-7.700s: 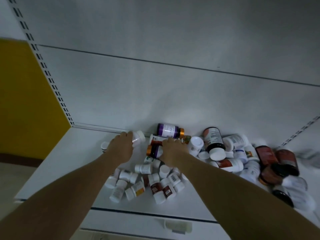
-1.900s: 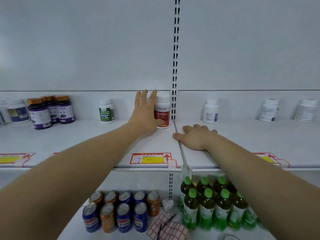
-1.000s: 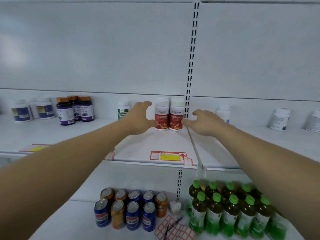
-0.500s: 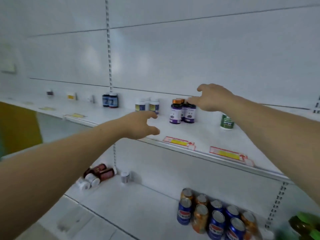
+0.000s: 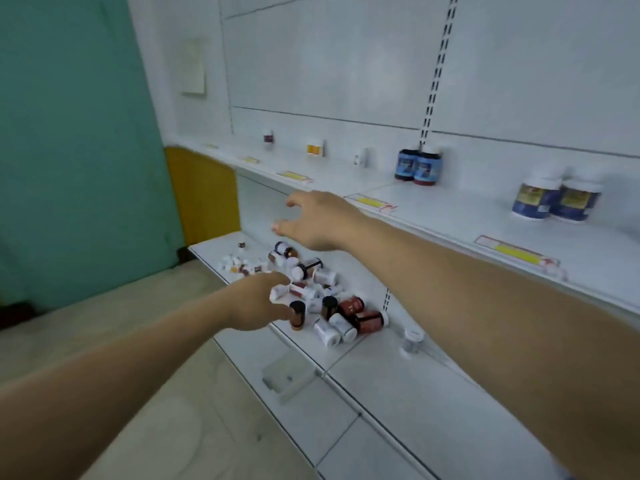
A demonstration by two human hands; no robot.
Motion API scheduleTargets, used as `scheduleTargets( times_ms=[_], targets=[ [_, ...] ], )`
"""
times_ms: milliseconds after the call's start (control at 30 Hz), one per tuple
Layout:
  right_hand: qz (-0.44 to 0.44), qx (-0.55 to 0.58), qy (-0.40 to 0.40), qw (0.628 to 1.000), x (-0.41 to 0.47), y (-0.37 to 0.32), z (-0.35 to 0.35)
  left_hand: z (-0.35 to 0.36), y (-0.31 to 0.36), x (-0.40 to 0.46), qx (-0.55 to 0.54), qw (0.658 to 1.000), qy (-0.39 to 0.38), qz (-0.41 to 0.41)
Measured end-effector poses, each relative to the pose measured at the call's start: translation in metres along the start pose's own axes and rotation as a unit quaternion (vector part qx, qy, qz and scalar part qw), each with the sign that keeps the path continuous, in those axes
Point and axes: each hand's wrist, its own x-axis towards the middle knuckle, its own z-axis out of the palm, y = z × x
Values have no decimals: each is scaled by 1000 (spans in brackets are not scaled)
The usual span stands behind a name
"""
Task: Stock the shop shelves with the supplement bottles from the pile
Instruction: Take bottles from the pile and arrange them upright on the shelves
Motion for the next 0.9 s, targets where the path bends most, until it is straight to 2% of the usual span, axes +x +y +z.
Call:
scheduleTargets(
  times_ms=[167,300,467,667,800,900],
  targets=[
    [30,-3,-76,997,95,22,108,26,-89,67,-57,996,-30,-61],
    [110,31,-116,987,161,74,180,37,-142,133,-64,993,-44,-88],
    [194,88,-160,964,213,124,244,38,-192,207,-56,989,-99,-92],
    [305,76,-145,938,232,176,282,54,-223,298,-38,984,-171,-29],
    [383,89,-132,910,227,204,311,85,-215,355,-13,973,-223,66],
    [405,102,-99,903,221,218,334,121,-202,383,-3,961,-238,144]
  ],
)
